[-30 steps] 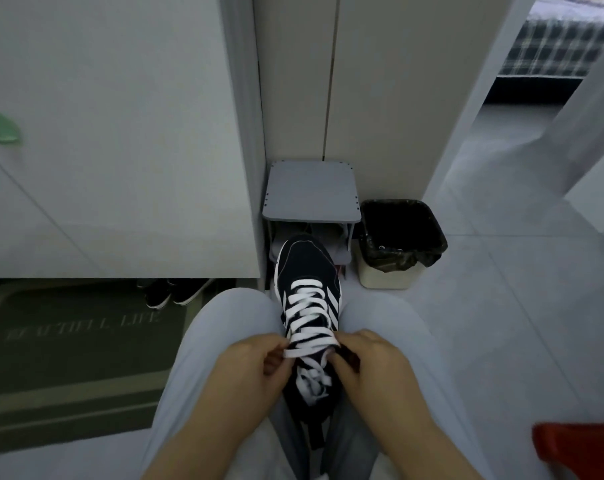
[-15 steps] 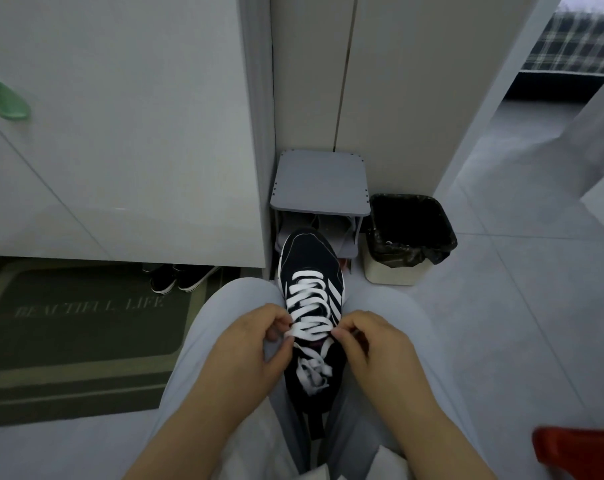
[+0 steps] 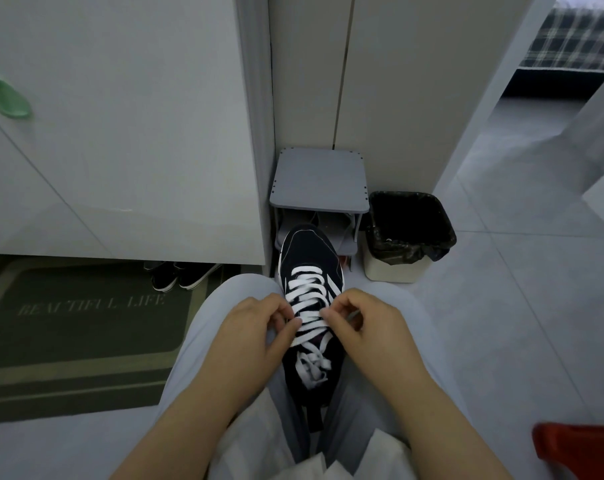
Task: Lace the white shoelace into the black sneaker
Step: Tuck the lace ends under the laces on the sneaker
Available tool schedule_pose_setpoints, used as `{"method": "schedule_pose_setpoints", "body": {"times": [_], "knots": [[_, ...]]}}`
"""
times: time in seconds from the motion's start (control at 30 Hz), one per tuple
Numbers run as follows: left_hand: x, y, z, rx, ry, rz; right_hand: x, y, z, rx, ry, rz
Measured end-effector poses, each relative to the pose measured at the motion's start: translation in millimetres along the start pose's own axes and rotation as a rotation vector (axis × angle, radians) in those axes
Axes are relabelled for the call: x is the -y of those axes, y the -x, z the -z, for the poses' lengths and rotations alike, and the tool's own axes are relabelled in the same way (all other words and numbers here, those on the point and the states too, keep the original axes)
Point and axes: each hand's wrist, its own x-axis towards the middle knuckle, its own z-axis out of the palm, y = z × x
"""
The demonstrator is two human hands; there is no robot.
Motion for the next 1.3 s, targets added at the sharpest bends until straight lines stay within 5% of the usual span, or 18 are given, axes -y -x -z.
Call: {"method": "schedule_pose_setpoints", "body": {"times": [0.37, 0.53, 0.73, 1.3], "knots": [[8, -7, 0, 0.065, 0.014, 0.008, -3, 0, -4, 0.052, 0.108, 0.005], [7, -13, 1, 0.037, 0.114, 0.045, 0, -11, 3, 0.005, -0.111, -0.086], [3, -19, -1, 0.058, -0.029, 0.005, 1, -16, -7, 0.059, 0.097, -0.062], [7, -14, -2, 0.02, -0.033, -0.019, -2, -8, -3, 0.013, 0.054, -0.01]]}}
